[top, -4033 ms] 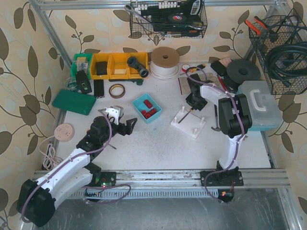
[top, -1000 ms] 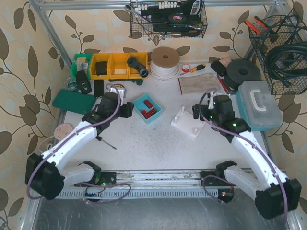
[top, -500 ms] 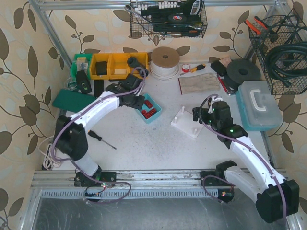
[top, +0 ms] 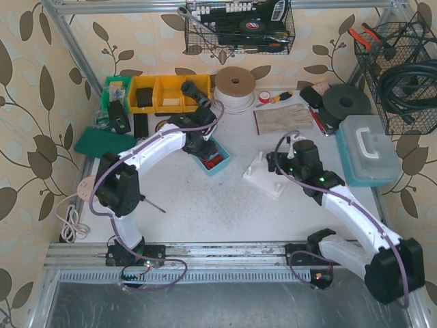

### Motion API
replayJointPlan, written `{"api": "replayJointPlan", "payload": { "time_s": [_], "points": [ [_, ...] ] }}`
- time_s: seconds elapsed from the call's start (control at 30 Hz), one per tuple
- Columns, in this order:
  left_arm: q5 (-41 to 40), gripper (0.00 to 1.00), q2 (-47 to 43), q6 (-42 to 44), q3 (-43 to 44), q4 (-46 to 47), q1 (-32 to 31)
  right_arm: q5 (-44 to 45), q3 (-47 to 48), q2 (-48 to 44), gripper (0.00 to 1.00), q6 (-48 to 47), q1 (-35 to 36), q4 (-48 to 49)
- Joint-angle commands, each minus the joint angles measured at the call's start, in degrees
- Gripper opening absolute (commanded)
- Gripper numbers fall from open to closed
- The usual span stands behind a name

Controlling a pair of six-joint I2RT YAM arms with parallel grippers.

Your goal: Install the large spring

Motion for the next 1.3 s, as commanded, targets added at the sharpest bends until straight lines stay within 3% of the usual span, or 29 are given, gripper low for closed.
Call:
{"api": "replayJointPlan", "payload": {
  "time_s": [0.0,0.13,0.2,0.3,0.43,0.63,0.87,1.03,1.27],
  "points": [
    [-1.09,0.58,-8.39,-3.53,-3.85,2.1,2.74,-0.79,9.84,7.97,0.89,1.23,6.17,-4.45],
    [8.32,0.53,-14.79,-7.13,-12.27,9.99,8.94,1.39,20.67,18.79,0.86,3.26,14.24,-11.36],
    [9.86,0.52,-17.54,-9.33,-15.53,11.88,11.62,-4.46,24.95,23.27,0.85,-0.57,15.65,-10.17],
    [12.81,0.53,-23.62,-12.61,-21.86,15.68,16.7,-17.99,32.51,31.0,0.81,-18.56,16.68,-12.41],
    [12.0,0.58,-33.6,-15.6,-30.14,20.1,20.11,-19.38,43.15,40.86,0.78,-41.76,16.23,-24.44],
    [5.48,0.61,-42.5,-16.99,-40.02,22.08,20.66,-31.14,51.22,49.14,0.62,-63.21,16.09,-26.97],
    [4.35,0.6,-48.03,-21.25,-51.49,32.57,20.66,-33.18,58.26,57.98,0.56,-74.48,16.1,-27.67],
    [4.86,0.6,-47.35,-19.37,-55.23,39.16,20.66,-34.08,65.0,64.28,0.45,-78.68,16.45,-28.61],
    [2.88,0.6,-48.23,-14.88,-58.29,43.11,20.66,-33.82,70.62,70.13,0.5,-89.15,16.76,-36.7]
  ]
}}
